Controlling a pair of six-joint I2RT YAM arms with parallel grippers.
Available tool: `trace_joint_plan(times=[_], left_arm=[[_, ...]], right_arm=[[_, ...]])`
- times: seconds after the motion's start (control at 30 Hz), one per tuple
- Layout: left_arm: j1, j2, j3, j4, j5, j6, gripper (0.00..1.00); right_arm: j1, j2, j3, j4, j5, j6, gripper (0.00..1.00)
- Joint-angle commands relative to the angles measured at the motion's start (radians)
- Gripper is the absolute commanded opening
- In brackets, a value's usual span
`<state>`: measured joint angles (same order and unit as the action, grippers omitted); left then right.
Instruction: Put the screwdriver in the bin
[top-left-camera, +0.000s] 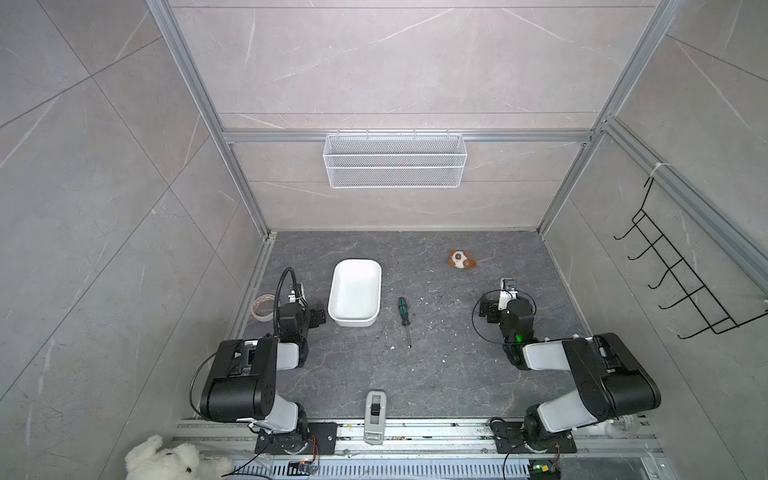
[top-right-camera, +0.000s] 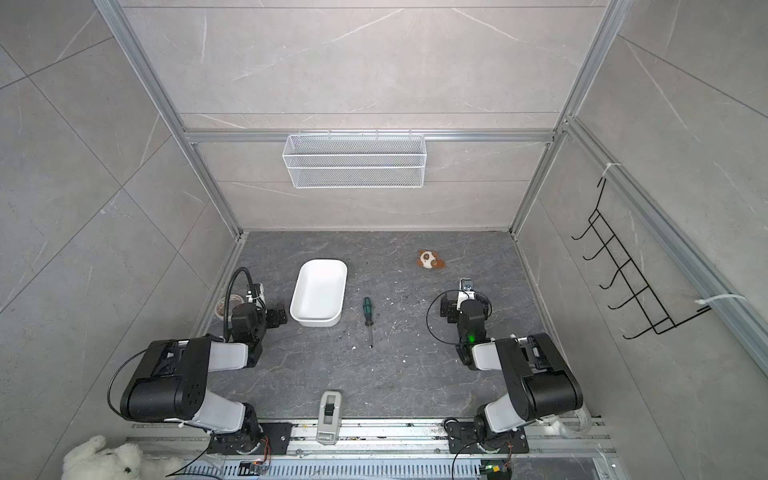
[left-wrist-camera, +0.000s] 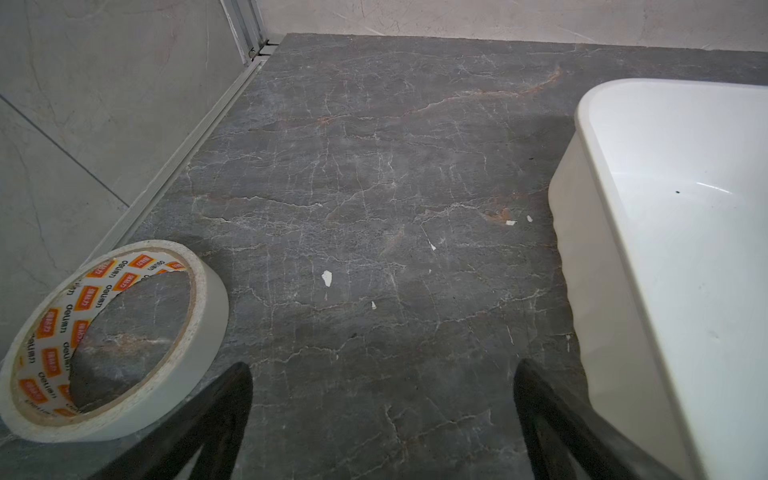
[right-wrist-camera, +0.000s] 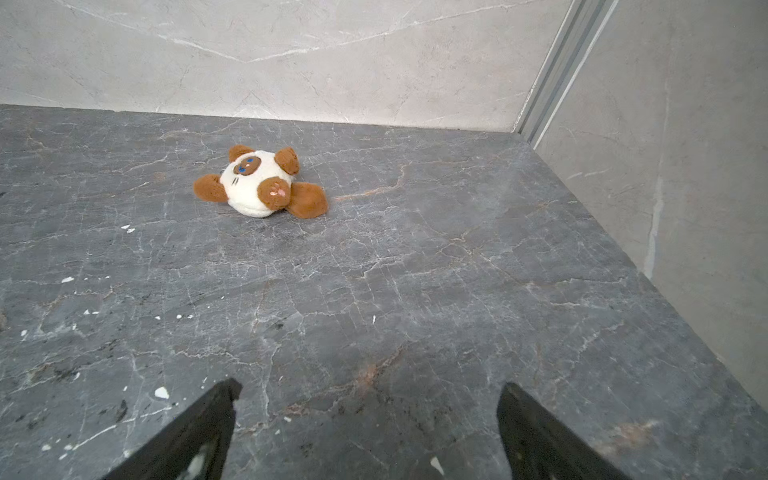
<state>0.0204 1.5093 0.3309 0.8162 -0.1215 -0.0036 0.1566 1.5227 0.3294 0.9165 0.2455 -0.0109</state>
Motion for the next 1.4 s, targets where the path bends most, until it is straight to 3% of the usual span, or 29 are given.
trace_joint_plan(times=[0.0,1.13,1.37], left_arm=[[0.006,-0.009,0.024,0.04,0.009,0.004,1.0],[0.004,-0.012,0.02,0.044,0.003,0.004,1.0],[-0.024,-0.05,-0.027,0.108,-0.006,0.036,1.0]], right_arm=[[-0.004,-0.001,0.021,-0.013,-0.006,0.019,0.99],[-0.002,-0.002,0.019,-0.01,-0.006,0.017,0.99],[-0.003,-0.005,0.013,0.001,-0.001,0.013,0.99]])
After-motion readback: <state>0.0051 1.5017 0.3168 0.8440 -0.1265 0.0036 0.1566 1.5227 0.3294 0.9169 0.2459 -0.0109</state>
